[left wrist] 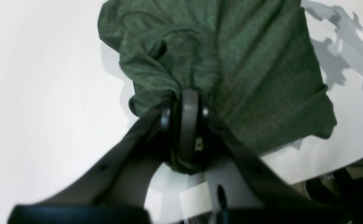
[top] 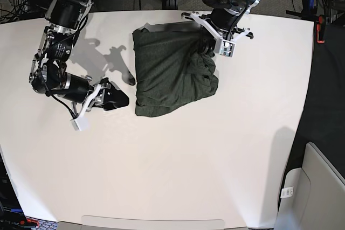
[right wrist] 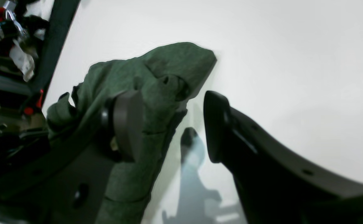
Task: Fold the T-shirt properly
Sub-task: 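Grasp the bundle's edge with the left gripper and lift it, then grasp the bundle's opposite edge with the right gripper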
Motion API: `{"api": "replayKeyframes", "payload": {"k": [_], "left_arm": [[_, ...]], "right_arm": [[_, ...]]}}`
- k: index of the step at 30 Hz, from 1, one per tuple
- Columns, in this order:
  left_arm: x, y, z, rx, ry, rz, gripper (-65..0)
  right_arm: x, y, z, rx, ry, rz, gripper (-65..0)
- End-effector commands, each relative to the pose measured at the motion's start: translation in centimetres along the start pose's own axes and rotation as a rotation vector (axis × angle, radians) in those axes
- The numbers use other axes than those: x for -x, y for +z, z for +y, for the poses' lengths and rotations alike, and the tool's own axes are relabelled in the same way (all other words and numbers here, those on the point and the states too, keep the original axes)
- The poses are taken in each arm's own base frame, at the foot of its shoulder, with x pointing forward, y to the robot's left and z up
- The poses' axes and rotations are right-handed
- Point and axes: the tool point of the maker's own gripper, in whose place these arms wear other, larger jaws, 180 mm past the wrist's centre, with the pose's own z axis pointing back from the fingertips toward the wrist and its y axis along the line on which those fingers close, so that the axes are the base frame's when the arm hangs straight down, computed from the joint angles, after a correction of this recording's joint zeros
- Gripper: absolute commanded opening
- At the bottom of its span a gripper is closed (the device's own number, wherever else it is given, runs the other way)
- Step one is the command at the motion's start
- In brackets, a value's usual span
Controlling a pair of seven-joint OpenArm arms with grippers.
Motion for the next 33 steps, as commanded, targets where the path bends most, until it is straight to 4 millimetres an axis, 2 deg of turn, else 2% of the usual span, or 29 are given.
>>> {"api": "replayKeyframes", "payload": {"k": [1, 6, 12, 16, 19, 22, 25, 28, 29, 32, 33], "left_arm": [[-1.0, 0.3, -0.2, 0.004, 0.005, -0.04, -63.2], [-0.4, 0.6, 0.3, -0.022, 0.032, -0.026, -59.8], [-0.2, 1.1, 4.3, -0.233, 0.192, -0.034, -48.6], [0.2, 1.5, 6.1, -0.34, 0.27, -0.035, -42.4], [0.6, 2.0, 7.2, -0.41, 0.32, -0.033, -41.5], [0.6, 2.0, 7.3, -0.416, 0.33, -0.033, -41.6], [0.6, 1.7, 6.4, -0.389, 0.326, -0.031, -44.1], [0.2, 1.0, 3.8, -0.287, 0.264, -0.023, -50.6], [0.0, 0.6, 2.3, -0.226, 0.227, -0.022, -53.5], [-1.1, -0.2, -1.0, -0.102, 0.166, -0.037, -60.5], [-1.2, -0.3, -1.6, -0.085, 0.162, -0.038, -62.0]], "right_arm": [[-2.2, 0.1, 0.6, -0.013, 0.048, -0.042, -32.6], [-3.0, -0.9, 1.1, 0.004, 0.11, 0.003, -32.6], [-5.0, -1.6, 1.6, 0.031, 0.195, 0.029, -32.6], [-6.3, -2.2, 2.4, 0.039, 0.259, 0.05, -32.6], [-7.6, -2.9, 3.1, 0.037, 0.311, 0.067, -32.6], [-9.2, -4.0, 4.1, 0.014, 0.348, 0.076, -32.6], [-11.2, -5.1, 5.6, -0.011, 0.411, 0.083, -32.7], [-12.7, -6.1, 6.9, -0.002, 0.503, 0.107, -32.9], [-13.0, -6.4, 7.3, 0.009, 0.543, 0.119, -33.6], [-13.1, -8.0, 8.8, 0.039, 0.659, 0.165, -41.3], [-13.0, -8.4, 8.8, 0.055, 0.684, 0.18, -44.5]]}}
